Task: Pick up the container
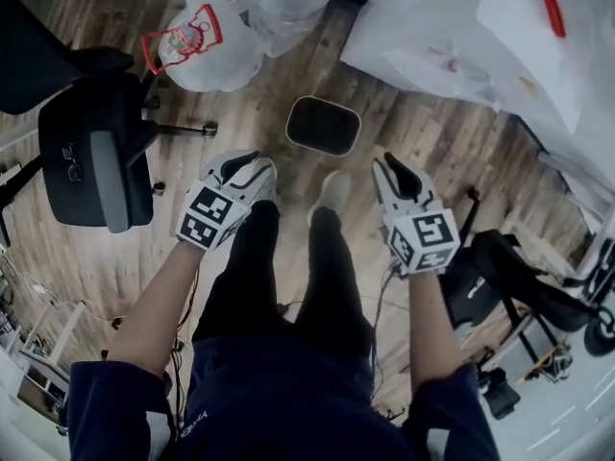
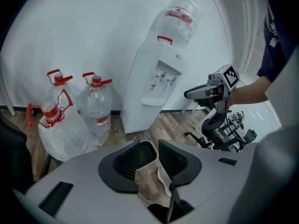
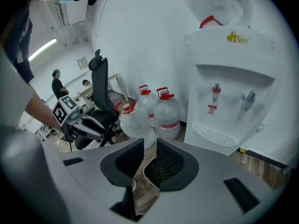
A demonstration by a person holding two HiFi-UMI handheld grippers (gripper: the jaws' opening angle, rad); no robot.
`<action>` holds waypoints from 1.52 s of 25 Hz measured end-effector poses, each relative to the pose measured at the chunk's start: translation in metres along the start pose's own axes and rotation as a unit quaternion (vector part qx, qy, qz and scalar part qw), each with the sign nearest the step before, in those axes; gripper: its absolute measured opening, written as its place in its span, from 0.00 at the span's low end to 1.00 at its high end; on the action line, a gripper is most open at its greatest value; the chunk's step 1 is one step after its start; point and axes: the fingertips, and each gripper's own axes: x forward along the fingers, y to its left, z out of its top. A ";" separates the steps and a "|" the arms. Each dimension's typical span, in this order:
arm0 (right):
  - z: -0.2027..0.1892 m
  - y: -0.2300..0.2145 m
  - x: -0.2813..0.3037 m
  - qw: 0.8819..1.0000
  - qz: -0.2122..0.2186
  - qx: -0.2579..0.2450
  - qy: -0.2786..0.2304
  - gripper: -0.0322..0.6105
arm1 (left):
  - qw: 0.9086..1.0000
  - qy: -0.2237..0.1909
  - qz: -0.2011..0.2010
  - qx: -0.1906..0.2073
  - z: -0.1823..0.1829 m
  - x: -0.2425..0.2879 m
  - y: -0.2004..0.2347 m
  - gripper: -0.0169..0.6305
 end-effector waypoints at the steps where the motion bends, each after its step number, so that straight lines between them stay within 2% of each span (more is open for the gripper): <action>1: -0.010 -0.008 0.016 1.000 0.007 -0.009 0.009 0.18 | 1.000 0.003 0.009 -0.010 -0.009 0.016 0.006 0.25; 5: -0.058 -0.037 0.086 0.998 0.030 -0.037 0.047 0.22 | 0.998 0.009 0.041 -0.055 -0.045 0.081 0.037 0.27; 9: -0.118 -0.068 0.148 0.992 0.051 -0.070 0.095 0.25 | 0.994 0.026 0.052 -0.090 -0.088 0.143 0.052 0.28; 14: -0.188 -0.110 0.228 0.983 0.050 -0.107 0.137 0.27 | 0.989 0.050 0.062 -0.125 -0.143 0.216 0.081 0.30; 18: -0.235 -0.139 0.280 0.978 0.040 -0.118 0.170 0.31 | 0.980 0.086 0.058 -0.168 -0.188 0.269 0.095 0.34; 24: -0.295 -0.168 0.333 0.963 0.032 -0.152 0.220 0.34 | 0.964 0.139 0.075 -0.214 -0.240 0.328 0.106 0.37; 26: -0.311 -0.174 0.344 0.957 0.030 -0.159 0.239 0.35 | 0.959 0.149 0.072 -0.229 -0.250 0.344 0.106 0.37; 29: -0.329 -0.179 0.357 0.950 0.026 -0.164 0.265 0.34 | 0.956 0.148 0.061 -0.244 -0.252 0.362 0.108 0.37; 30: -0.333 -0.181 0.359 0.947 0.021 -0.167 0.273 0.32 | 0.955 0.147 0.057 -0.249 -0.252 0.366 0.108 0.37; 32: -0.337 -0.184 0.361 0.944 0.008 -0.171 0.283 0.15 | 0.950 0.143 0.053 -0.272 -0.252 0.370 0.110 0.30; 34: -0.336 -0.184 0.362 0.943 0.003 -0.172 0.284 0.14 | 0.945 0.141 0.058 -0.291 -0.252 0.370 0.112 0.27; 38: -0.337 -0.174 0.356 0.943 0.006 -0.172 0.284 0.13 | 0.938 0.158 0.088 -0.294 -0.254 0.361 0.116 0.22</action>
